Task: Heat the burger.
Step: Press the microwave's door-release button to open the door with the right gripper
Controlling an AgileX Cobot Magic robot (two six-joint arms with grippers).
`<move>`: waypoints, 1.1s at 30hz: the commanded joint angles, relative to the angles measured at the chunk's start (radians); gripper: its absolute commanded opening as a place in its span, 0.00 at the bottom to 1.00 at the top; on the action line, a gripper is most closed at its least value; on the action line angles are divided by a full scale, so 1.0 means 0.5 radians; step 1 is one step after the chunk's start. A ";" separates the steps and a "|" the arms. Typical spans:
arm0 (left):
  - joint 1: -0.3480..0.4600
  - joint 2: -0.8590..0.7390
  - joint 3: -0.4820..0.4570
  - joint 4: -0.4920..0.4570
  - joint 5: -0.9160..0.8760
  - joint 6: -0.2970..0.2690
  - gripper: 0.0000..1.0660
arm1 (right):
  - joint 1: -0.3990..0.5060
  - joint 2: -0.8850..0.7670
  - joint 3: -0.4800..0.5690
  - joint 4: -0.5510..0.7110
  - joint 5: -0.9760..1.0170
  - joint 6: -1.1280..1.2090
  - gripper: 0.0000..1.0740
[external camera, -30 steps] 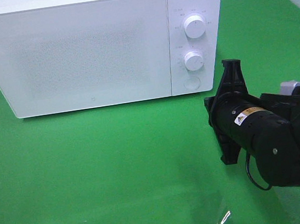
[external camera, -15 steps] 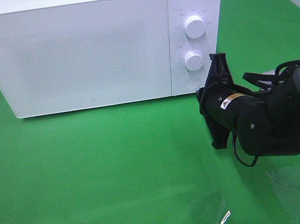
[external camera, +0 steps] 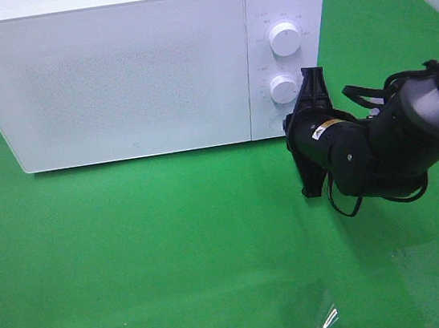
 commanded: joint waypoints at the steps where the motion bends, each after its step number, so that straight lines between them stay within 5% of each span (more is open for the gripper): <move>1: 0.004 -0.012 0.006 -0.010 -0.014 -0.002 0.93 | -0.042 0.046 -0.080 -0.044 0.024 -0.026 0.00; 33: 0.004 -0.012 0.006 -0.010 -0.014 -0.002 0.93 | -0.060 0.054 -0.206 -0.042 -0.266 -0.060 0.00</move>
